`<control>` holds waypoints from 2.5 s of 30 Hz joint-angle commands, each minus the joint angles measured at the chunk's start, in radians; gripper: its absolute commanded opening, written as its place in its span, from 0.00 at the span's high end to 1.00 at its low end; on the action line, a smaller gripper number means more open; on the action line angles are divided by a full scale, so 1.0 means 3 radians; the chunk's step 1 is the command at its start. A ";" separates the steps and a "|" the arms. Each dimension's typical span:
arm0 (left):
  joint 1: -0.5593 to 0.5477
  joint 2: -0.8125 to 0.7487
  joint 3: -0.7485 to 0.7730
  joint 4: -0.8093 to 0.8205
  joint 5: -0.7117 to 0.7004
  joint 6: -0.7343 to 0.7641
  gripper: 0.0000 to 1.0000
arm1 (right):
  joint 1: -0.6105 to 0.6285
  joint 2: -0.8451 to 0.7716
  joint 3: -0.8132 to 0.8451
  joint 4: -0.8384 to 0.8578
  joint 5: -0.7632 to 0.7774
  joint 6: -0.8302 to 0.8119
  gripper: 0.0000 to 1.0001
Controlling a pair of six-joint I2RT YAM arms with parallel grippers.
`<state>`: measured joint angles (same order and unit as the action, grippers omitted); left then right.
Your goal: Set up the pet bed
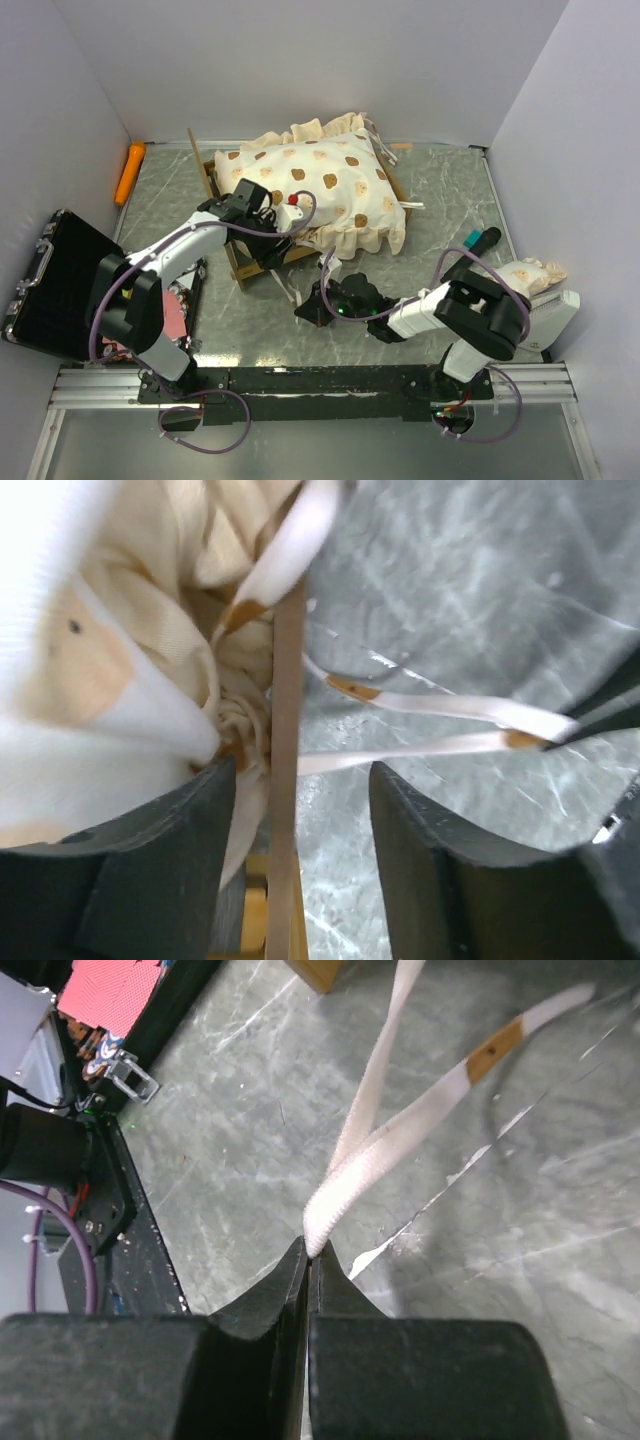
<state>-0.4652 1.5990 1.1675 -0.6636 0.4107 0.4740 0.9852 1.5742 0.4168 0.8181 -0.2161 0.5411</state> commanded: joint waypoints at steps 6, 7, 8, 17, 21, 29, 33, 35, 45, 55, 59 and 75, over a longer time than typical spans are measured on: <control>-0.0484 -0.0309 0.0403 0.0293 -0.0013 -0.0050 0.41 | -0.0073 0.0423 -0.0187 0.0934 -0.0333 0.0390 1.00; -0.0484 -0.0243 0.0439 0.0406 -0.0120 -0.0061 0.42 | -0.0088 0.0434 -0.0208 0.0985 -0.0328 0.0415 1.00; -0.0479 -0.0166 0.0520 0.0392 -0.0182 -0.0021 0.43 | -0.0098 0.0439 -0.0238 0.1031 -0.0323 0.0426 1.00; -0.0479 0.0443 0.0843 0.0341 -0.0500 0.0123 0.42 | -0.0109 0.0367 -0.0254 0.0873 -0.0272 0.0334 1.00; -0.0474 0.0525 0.0920 0.0070 -0.0265 0.0169 0.45 | -0.0119 0.0393 -0.0264 0.0888 -0.0297 0.0334 1.00; -0.0479 0.0407 0.0756 0.0198 -0.0244 0.0123 0.85 | -0.0155 0.0377 -0.0280 0.0863 -0.0287 0.0303 1.00; -0.0479 0.0300 0.0736 0.0202 -0.0213 0.0072 0.97 | -0.0170 0.0337 -0.0300 0.0807 -0.0277 0.0272 1.00; -0.0479 0.0178 0.0685 0.0279 -0.0234 0.0031 0.99 | -0.0180 0.0291 -0.0280 0.0725 -0.0272 0.0237 1.00; -0.0459 -0.0028 0.0587 0.0274 -0.0208 0.0015 0.93 | -0.0185 0.0265 -0.0172 0.0535 -0.0328 0.0160 1.00; -0.0454 0.0126 0.0700 0.0244 -0.0101 -0.0051 0.73 | -0.0185 0.0270 -0.0126 0.0418 -0.0358 0.0114 1.00; -0.0454 0.0116 0.0690 0.0167 -0.0045 -0.0036 0.99 | -0.0185 0.0280 -0.0142 0.0448 -0.0353 0.0114 1.00; -0.0403 -0.1146 -0.0040 -0.0309 0.0094 0.0087 0.99 | -0.0221 -0.0307 0.0165 -0.0338 -0.0256 -0.0377 1.00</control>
<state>-0.5808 1.3735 1.2263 -0.7158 0.3782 0.4782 0.9283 1.5520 0.3901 0.8078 -0.2886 0.5095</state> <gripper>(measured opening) 0.013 0.011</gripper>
